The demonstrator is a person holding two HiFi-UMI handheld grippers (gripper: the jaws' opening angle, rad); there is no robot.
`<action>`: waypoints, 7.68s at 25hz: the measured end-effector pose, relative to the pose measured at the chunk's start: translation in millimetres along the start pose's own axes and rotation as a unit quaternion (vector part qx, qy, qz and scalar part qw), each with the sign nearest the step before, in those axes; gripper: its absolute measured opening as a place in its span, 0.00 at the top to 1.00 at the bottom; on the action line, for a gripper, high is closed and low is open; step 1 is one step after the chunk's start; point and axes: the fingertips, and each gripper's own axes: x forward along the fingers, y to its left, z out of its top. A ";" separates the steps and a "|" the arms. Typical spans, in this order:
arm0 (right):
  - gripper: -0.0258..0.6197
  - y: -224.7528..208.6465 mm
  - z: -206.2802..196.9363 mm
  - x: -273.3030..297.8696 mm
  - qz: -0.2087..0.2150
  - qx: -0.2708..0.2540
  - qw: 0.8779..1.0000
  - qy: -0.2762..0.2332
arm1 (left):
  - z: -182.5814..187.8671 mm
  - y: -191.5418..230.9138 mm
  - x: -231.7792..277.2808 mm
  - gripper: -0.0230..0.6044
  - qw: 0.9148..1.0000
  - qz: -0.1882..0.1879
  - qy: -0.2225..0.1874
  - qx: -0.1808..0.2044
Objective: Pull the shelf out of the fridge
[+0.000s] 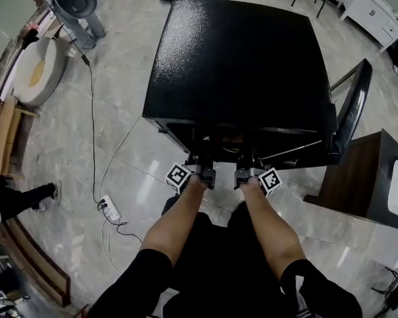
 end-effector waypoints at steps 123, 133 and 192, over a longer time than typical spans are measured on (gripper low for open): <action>0.90 67.8 -46.4 -210.2 -0.016 0.006 0.999 0.045 | -39.4 -64.0 -209.3 0.91 0.999 -0.024 0.035 -0.008; 0.90 103.0 -59.1 -241.8 0.004 -0.004 0.997 0.075 | -39.0 -97.3 -250.4 0.91 0.999 -0.033 0.027 -0.019; 0.90 237.5 -36.1 -459.8 0.078 0.004 0.987 0.138 | -142.8 -241.6 -463.7 0.91 0.994 -0.096 0.033 0.028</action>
